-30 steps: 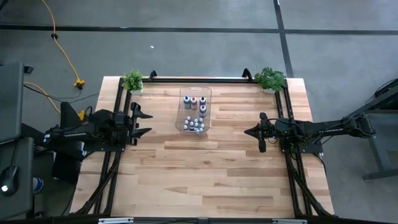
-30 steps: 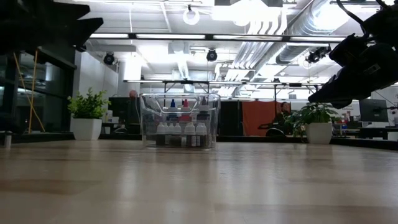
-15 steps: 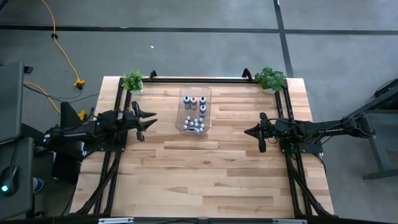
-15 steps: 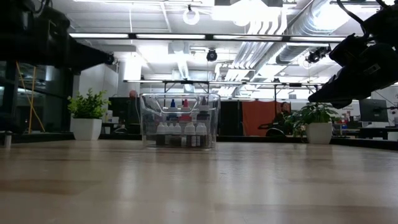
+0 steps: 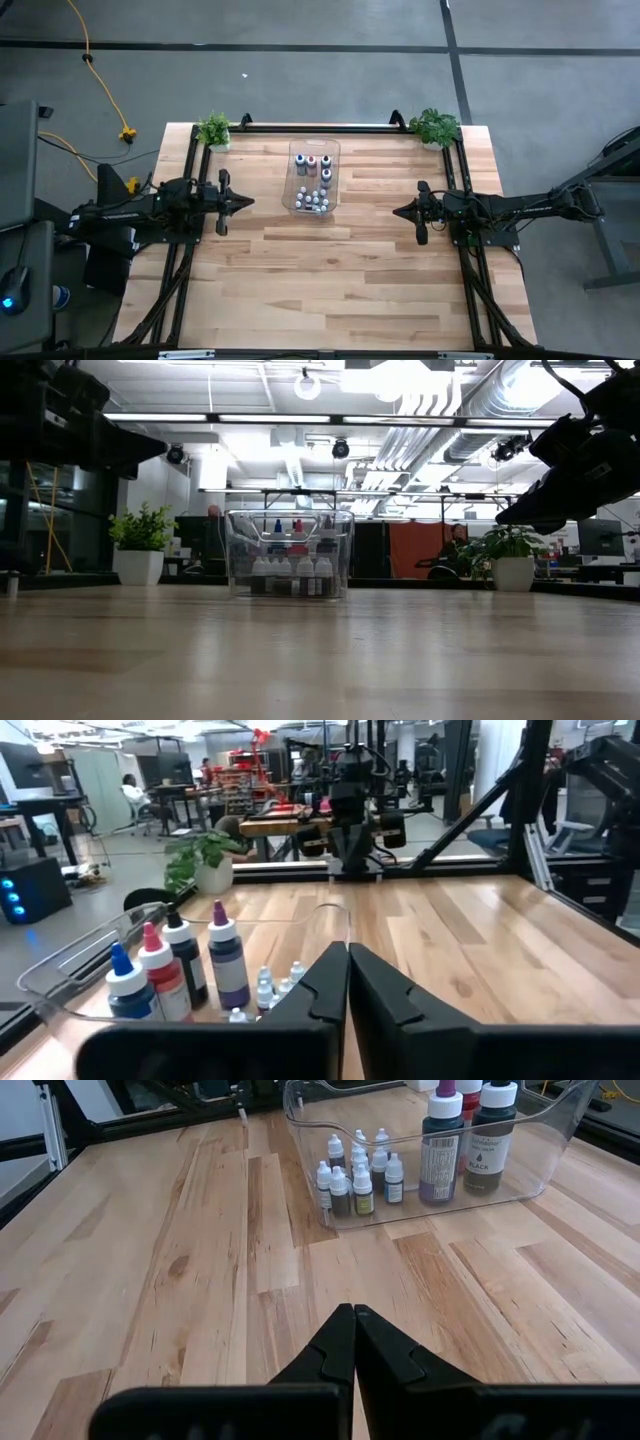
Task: Pick & Place food coloring
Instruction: Return to Home Position
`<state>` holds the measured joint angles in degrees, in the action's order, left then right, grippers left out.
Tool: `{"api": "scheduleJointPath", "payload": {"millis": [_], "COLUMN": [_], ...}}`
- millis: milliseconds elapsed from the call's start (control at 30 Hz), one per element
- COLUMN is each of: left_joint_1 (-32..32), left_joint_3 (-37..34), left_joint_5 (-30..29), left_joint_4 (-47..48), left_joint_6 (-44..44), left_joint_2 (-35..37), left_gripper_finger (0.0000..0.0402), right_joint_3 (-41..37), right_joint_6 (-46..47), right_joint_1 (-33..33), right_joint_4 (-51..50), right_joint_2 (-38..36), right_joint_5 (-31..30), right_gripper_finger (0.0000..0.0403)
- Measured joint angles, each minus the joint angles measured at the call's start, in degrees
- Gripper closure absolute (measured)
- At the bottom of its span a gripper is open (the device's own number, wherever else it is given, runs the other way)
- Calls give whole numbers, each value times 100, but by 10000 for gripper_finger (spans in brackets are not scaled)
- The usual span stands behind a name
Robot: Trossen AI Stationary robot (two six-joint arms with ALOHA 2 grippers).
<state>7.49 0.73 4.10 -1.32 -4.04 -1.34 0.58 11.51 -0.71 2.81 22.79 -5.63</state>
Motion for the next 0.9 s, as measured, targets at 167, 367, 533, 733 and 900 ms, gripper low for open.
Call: {"api": "scheduleJointPath", "payload": {"millis": [167,367,533,733,900], "left_joint_1": [0,0,0,0,0], "left_joint_3": [0,0,0,0,0], "left_joint_5": [-65,-88,-90,-92,-92], "left_joint_4": [7,15,17,19,20], "left_joint_6": [0,1,1,3,3], "left_joint_2": [0,0,0,0,0], "left_gripper_finger": [384,383,383,383,383], "right_joint_3": [0,1,2,0,0], "right_joint_6": [0,0,0,0,0], "right_joint_1": [0,0,-1,0,-2], "right_joint_4": [0,0,0,0,0], "right_joint_2": [0,0,0,0,0], "right_joint_5": [0,0,0,1,0], "right_gripper_finger": [402,402,402,402,402]}}
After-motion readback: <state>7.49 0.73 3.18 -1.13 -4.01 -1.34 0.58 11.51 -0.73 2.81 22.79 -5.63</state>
